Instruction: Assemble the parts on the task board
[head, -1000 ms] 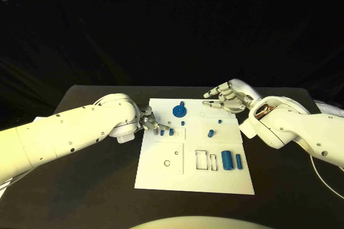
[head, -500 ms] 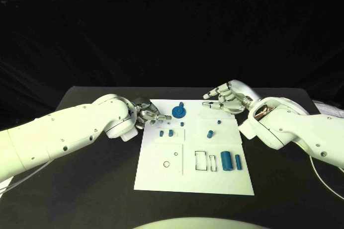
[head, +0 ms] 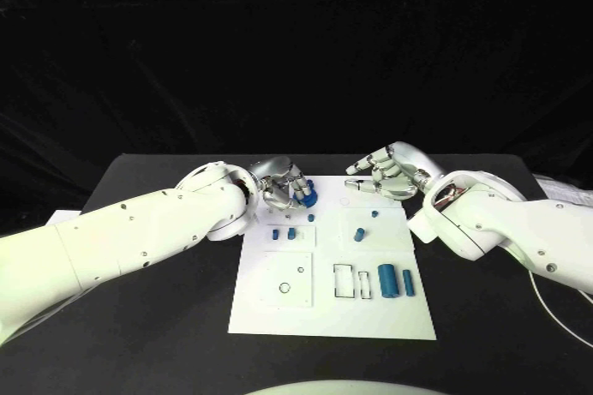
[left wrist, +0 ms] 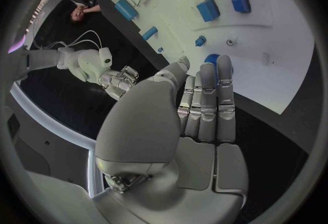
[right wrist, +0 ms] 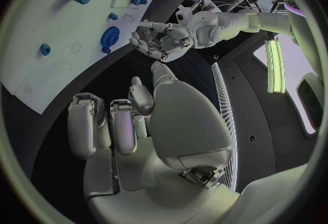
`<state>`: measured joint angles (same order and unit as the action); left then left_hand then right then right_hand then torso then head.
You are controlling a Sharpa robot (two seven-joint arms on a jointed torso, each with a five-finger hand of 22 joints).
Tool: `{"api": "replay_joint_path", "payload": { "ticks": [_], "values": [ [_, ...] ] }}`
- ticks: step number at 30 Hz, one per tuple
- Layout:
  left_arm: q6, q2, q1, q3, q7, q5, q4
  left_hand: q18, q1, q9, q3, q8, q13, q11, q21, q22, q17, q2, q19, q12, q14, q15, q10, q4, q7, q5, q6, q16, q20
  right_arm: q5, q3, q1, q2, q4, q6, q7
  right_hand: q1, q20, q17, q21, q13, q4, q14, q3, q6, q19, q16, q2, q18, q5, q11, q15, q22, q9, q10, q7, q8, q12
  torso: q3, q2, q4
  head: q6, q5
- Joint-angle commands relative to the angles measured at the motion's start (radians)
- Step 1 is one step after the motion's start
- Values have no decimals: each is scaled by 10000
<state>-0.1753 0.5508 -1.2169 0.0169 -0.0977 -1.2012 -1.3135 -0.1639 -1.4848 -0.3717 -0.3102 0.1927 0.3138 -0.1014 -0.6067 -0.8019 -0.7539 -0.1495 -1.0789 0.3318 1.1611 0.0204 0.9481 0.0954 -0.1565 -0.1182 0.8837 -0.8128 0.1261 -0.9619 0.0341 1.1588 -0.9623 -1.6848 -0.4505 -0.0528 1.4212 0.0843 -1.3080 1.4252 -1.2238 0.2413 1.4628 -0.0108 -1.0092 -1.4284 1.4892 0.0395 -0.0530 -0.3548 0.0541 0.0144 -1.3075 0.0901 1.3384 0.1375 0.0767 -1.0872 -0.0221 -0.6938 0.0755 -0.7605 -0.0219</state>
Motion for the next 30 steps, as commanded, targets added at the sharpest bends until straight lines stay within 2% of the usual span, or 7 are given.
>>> {"api": "replay_joint_path", "payload": {
  "ticks": [1,2,4,6,9,16,30],
  "values": [
    [124,-215,40,16,738,-2093,191,-190,94,344,-56,-277,-474,0,2,52,-262,-133,-445,-372,630,-10,115,-6,22,32,125,-569,-34,-205,0,-7,21,-6,47,44,-12,19,-1417,-54,12,-22,770,-57,-52,71,-38,-83,-58,-37,-28,68,-38,16,-42,24,-15,66,-3,0,9,27,-46],
    [276,-297,48,24,614,-2313,265,-197,151,433,-43,-347,-592,-4,-92,23,-990,-140,-674,-463,1161,-14,122,10,22,36,159,-1361,-51,-213,0,-7,24,-7,43,45,-12,19,-1417,-54,12,-22,770,-57,-52,71,-38,-83,-58,-37,-28,68,-38,16,-42,24,-15,66,-4,2,19,24,-62],
    [552,-448,60,46,355,-2676,404,-21,253,641,-27,-484,-855,-2,-1266,-819,-2696,-160,-1623,-616,2260,-34,246,32,-22,36,314,-3176,-80,-212,0,-7,29,-11,34,46,-12,19,-1417,-54,12,-22,770,-57,-52,71,-38,-83,-58,-37,-28,68,-38,16,-42,24,-15,66,-2,6,24,24,-70],
    [744,-566,67,61,148,-2900,507,226,321,819,-38,-581,-1078,27,-2701,-1953,-3728,-173,-2412,-715,2771,-57,429,47,-2,28,498,-4229,-113,-206,0,-7,33,-17,18,48,-12,19,-1417,-54,12,-22,770,-57,-52,71,-38,-83,-58,-37,-28,68,-38,16,-42,24,-15,66,-8,-1,19,34,-57],
    [928,-722,75,75,-70,-3112,629,409,425,1018,-28,-694,-1330,39,-3756,-2811,-4490,-209,-2932,-837,3102,-96,660,83,0,34,690,-4992,-147,-207,0,-7,37,-22,-21,51,-4,19,-1419,-58,16,-27,771,-54,-51,74,-38,-85,-59,-41,-29,68,-31,16,-45,24,-16,70,-9,-3,11,35,-67],
    [1332,-1105,113,101,-373,-3447,930,616,512,1266,-46,-810,-1658,97,-4931,-3789,-4718,-227,-3440,-1033,3315,-148,1007,106,53,32,1002,-5357,-205,-246,0,-7,50,-20,-185,49,12,18,-1404,-73,34,-35,767,-50,-49,87,-49,-88,-65,-50,-29,69,-7,16,-57,24,-18,95,-4,9,12,13,-70],
    [1496,-1427,239,107,-501,-3590,1258,738,411,1452,-301,-851,-1906,189,-5598,-4364,-4535,-106,-3694,-1202,3402,-239,1509,53,124,15,1393,-5375,-285,-266,0,-6,59,-35,-256,31,12,18,-1404,-73,34,-35,767,-50,-49,87,-49,-88,-65,-50,-29,69,-7,16,-57,24,-18,95,1,10,25,-11,-108]
  ]
}}
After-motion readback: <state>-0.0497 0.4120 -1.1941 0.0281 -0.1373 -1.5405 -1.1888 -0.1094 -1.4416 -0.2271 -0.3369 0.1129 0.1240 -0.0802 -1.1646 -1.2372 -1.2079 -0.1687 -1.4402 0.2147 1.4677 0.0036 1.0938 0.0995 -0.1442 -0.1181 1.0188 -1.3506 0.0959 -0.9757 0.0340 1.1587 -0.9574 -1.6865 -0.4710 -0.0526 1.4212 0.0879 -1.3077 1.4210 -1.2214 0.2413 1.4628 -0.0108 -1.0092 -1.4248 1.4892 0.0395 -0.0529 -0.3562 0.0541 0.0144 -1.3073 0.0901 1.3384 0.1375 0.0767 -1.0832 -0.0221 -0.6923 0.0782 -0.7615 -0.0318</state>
